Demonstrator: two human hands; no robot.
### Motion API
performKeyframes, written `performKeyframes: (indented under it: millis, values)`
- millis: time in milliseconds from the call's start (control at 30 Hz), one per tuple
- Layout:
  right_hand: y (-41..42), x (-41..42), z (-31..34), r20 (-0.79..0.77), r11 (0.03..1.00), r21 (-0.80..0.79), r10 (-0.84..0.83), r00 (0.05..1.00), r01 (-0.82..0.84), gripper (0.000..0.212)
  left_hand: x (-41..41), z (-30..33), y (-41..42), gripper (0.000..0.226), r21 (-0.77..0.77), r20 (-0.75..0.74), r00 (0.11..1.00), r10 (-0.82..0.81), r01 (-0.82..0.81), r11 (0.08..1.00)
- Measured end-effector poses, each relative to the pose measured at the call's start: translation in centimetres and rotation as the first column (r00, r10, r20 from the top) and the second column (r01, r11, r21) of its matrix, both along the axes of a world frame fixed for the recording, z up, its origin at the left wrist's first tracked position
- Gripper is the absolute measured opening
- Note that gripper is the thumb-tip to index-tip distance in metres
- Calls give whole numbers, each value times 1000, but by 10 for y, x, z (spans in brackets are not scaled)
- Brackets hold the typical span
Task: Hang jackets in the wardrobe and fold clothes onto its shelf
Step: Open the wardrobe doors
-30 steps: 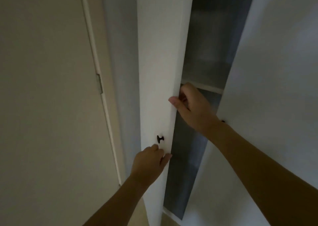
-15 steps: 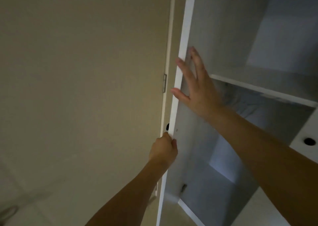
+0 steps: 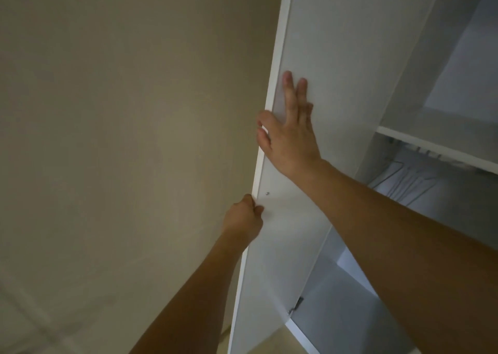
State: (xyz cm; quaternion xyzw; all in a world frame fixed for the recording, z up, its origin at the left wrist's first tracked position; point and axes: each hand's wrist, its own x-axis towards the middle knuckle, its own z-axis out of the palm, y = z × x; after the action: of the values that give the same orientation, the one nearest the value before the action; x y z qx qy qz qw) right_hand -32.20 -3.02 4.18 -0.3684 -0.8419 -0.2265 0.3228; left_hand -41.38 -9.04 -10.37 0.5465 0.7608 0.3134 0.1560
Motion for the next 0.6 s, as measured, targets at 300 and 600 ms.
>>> performKeyframes:
  millis: [300,600]
  values:
    - [4,157,18,177,999,-48,33,984,-25,61,81,6,-35,57,619,-209,969,130,28,785]
    - [-25,415,64,301,753,81,-643,705,652,56,289,61,24,64,365,-277,885,-374,457,811]
